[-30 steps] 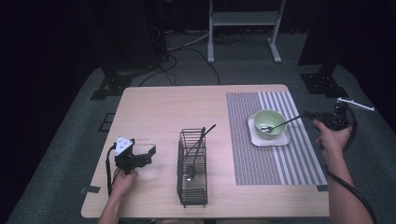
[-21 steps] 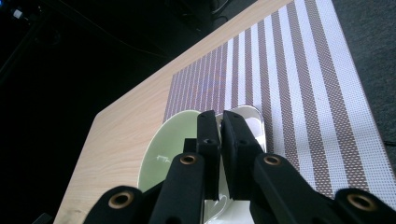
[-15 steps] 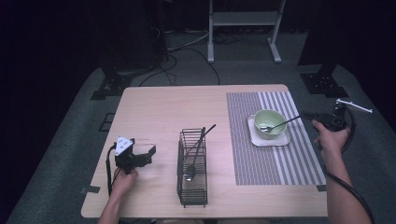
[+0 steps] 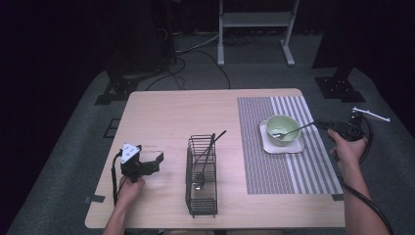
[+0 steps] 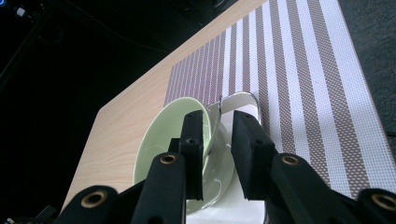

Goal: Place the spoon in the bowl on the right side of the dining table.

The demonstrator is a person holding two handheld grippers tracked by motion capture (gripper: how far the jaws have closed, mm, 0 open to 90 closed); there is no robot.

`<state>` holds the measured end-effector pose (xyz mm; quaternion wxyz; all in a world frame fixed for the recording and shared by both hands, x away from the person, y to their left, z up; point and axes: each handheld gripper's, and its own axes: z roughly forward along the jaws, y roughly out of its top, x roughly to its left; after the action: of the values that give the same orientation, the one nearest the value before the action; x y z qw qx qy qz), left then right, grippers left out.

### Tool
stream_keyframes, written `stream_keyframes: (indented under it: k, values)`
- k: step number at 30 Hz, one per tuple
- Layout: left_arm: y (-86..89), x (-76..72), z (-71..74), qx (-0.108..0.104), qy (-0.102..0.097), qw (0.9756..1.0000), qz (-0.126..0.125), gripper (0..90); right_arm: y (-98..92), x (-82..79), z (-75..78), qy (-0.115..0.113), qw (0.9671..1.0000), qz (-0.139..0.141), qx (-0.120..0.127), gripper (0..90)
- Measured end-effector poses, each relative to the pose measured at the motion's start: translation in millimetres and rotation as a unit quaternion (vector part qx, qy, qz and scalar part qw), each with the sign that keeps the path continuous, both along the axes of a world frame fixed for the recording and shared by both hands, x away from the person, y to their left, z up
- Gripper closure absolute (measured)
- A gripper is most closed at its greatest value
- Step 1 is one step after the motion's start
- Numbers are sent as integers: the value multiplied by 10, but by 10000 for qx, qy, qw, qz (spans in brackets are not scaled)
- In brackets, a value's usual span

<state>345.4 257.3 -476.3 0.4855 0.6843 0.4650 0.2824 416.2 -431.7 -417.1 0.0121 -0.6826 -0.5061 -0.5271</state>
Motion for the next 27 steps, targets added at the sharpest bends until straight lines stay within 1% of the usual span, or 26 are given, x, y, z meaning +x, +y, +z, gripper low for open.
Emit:
stream_keyframes:
  k: [3, 9, 13, 22, 27]
  values:
    - [2, -1, 0, -5, 2, 10000, -2, 3, -3, -21, -11, 10, 10000, 14, -8, 710]
    - [-3, 1, 0, 17, 1, 10000, -1, 4, 34, -64, -30, -9, 9999, 161, -35, 668]
    - [-7, 3, -1, 29, 4, 10000, -5, 3, 69, -90, -57, 33, 9996, 260, -81, 599]
    - [-16, 12, 0, 46, 6, 10000, -24, 3, 186, -152, -46, -42, 9983, 516, -251, 446]
    - [-17, 11, 0, 49, 3, 10000, -29, 4, 238, -180, -54, -58, 9979, 577, -291, 410]
